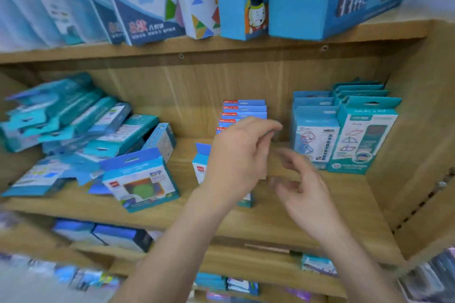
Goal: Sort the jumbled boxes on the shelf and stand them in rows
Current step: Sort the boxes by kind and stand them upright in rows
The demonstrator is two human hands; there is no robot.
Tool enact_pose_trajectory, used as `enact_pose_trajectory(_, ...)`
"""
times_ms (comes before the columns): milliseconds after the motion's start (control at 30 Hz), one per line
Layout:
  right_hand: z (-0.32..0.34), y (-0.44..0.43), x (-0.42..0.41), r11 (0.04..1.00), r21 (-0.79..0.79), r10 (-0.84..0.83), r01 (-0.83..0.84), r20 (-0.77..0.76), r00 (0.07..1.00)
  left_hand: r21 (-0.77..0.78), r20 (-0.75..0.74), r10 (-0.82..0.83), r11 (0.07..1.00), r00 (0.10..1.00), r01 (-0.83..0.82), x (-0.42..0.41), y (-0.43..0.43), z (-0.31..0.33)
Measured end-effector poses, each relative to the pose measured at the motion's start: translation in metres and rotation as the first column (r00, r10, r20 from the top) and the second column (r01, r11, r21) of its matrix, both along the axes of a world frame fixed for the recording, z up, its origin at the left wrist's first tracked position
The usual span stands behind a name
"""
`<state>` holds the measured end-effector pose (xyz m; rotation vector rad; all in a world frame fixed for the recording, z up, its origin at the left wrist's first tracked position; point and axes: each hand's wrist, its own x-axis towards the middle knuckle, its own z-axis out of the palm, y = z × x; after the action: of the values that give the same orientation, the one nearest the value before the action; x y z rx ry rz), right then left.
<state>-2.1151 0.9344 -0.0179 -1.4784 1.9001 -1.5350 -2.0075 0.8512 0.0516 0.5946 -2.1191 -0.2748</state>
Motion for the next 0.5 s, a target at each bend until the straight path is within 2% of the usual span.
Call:
enact_pose_trajectory(133,0.005,-0.030,0.034,0.997,0.023,0.083,-0.080,-0.244,0.966,-0.040,0.067,0.241,0.970,0.968,-0.238,0.094,-0.021,-0.010)
enact_pose_trajectory(200,0.009,-0.042,0.045,0.990,0.126,0.111,-0.061,-0.440,0.891,-0.086,0.071,0.430,0.902,0.900,-0.424,0.140,-0.034,-0.022)
enact_pose_trajectory(267,0.016,-0.052,0.052,0.966,0.260,0.158,-0.009,-0.558,0.815,-0.020,0.039,0.604,0.797,0.796,-0.603,0.180,-0.045,-0.036)
enact_pose_trajectory(333,0.023,-0.059,0.054,0.937,0.348,0.196,0.020,-0.572,0.796,0.141,0.064,0.683,0.716,0.728,-0.684,0.203,-0.052,-0.052)
enact_pose_trajectory(367,0.027,-0.061,0.052,0.931,0.364,0.203,0.015,-0.554,0.807,0.215,0.111,0.679,0.697,0.726,-0.685,0.208,-0.053,-0.060)
enact_pose_trajectory(433,0.030,-0.063,0.049,0.936,0.350,0.205,-0.028,-0.478,0.854,0.317,0.189,0.615,0.700,0.766,-0.640,0.212,-0.056,-0.074)
enact_pose_trajectory(500,0.031,-0.058,0.047,0.945,0.323,0.198,-0.055,-0.430,0.881,0.385,0.165,0.567,0.716,0.807,-0.582,0.215,-0.061,-0.079)
